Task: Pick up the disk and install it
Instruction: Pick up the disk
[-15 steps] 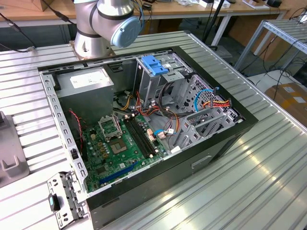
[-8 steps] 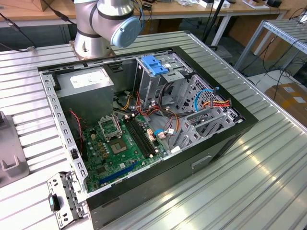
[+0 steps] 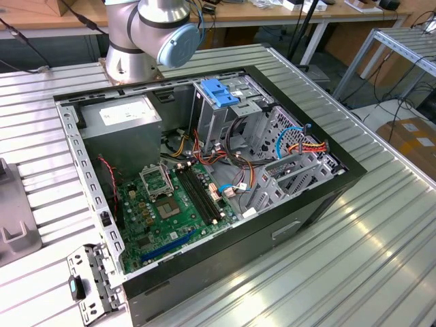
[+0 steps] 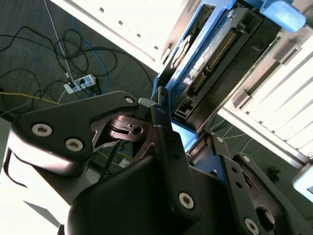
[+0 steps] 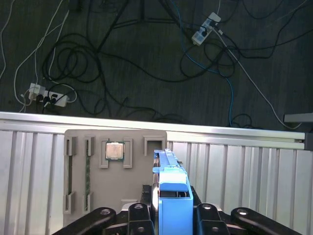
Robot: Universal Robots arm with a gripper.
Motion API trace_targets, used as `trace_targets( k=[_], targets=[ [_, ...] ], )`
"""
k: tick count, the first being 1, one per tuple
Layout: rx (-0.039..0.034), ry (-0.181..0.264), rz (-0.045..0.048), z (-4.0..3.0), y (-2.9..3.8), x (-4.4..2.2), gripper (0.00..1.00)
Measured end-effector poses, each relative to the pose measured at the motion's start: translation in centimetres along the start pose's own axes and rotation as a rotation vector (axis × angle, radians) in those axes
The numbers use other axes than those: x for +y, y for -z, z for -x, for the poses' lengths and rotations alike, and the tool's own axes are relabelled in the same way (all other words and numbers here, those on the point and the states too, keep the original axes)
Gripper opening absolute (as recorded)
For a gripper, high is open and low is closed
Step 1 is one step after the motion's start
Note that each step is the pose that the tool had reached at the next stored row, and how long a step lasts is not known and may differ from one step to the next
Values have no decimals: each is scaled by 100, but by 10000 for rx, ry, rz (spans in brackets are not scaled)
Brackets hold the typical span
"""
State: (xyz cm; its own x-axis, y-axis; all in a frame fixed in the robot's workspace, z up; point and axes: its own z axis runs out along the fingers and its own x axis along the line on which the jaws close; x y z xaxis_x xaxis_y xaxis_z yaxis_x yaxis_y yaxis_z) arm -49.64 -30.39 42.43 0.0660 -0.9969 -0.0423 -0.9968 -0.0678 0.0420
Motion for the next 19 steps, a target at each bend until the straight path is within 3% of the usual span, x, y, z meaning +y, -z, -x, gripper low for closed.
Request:
trace_targets(
  k=[10,15,19],
  targets=[
    [-3,0,1,2,39,2,37],
    [-19,1,0,5,117,5,37],
    [-33,2,-1,5,138,6,37]
  ],
)
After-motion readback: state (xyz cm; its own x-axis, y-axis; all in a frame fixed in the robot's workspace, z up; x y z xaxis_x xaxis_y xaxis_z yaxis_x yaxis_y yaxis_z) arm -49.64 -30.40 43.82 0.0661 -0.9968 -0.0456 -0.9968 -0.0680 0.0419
